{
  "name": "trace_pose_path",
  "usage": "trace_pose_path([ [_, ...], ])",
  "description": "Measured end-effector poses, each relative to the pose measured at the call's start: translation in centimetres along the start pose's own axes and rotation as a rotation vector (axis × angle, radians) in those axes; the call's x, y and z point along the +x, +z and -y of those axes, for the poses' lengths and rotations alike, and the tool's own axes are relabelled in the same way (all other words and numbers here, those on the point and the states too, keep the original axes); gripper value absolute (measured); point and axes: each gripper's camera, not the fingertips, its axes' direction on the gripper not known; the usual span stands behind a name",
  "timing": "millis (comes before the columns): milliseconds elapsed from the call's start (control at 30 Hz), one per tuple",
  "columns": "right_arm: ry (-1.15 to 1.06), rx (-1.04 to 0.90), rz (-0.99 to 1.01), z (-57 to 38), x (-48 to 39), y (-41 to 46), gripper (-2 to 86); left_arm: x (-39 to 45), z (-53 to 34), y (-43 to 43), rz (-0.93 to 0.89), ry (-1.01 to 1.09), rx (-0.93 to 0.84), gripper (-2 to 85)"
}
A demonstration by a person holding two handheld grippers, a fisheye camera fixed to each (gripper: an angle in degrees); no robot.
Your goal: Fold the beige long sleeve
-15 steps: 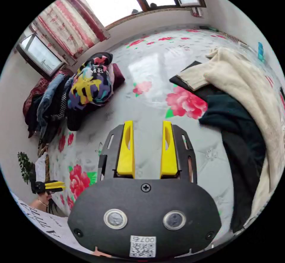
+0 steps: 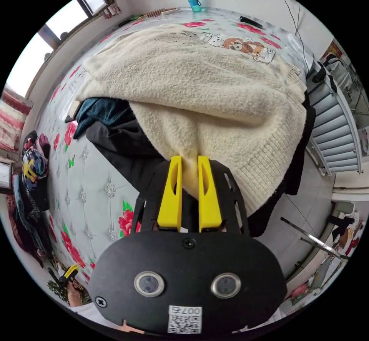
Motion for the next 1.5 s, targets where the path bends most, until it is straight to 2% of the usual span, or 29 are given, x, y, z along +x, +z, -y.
trace_pose_path([
  [100,-0.018,0.11,0.046,-1.2,-0.1,-3.7,2.8,-0.9,-0.6,-0.8,-0.01,-0.058,0.02,5.6],
  [200,-0.134,0.25,0.175,-3.1,-1.8,-9.2,1.7,-2.0,-2.1,-2.1,-0.166,-0.129,0.012,0.4],
  [267,-0.323,0.273,0.272,-5.2,-4.8,-12.9,1.1,-2.5,-5.4,-4.7,-0.27,-0.197,0.181,-0.6],
  [433,-0.687,0.277,0.407,-10.9,-11.9,-17.3,0.6,-3.9,-12.0,-7.7,-0.407,-0.292,0.312,-0.9],
  [600,-1.006,0.129,0.657,-17.3,-19.1,-18.7,0.2,-5.0,-17.7,-10.8,-0.453,-0.322,0.35,-1.0],
  [700,-1.245,-0.033,0.866,-22.9,-24.0,-19.3,0.2,-6.2,-21.7,-12.9,-0.485,-0.362,0.425,-1.0],
  [867,-1.841,-0.42,1.137,-37.5,-32.6,-20.8,0.4,-9.0,-28.5,-15.7,-0.495,-0.458,0.529,-1.0],
  [967,-2.059,-0.534,1.224,-42.8,-35.6,-22.0,0.6,-10.5,-31.6,-16.6,-0.483,-0.509,0.553,-1.0],
  [1067,-2.124,-0.618,1.237,-45.4,-37.8,-22.5,1.4,-11.3,-34.1,-16.9,-0.501,-0.547,0.559,-1.0],
  [1200,-2.088,-0.663,1.214,-46.1,-38.4,-21.5,2.6,-11.1,-36.6,-16.8,-0.466,-0.594,0.547,-1.0],
  [1333,-1.842,-0.578,1.219,-41.5,-37.9,-19.6,3.5,-11.1,-38.9,-16.7,-0.482,-0.647,0.554,-1.0],
  [1500,-1.468,-0.425,1.08,-32.2,-34.9,-15.7,4.2,-11.0,-40.0,-18.0,-0.459,-0.677,0.556,-1.0],
])
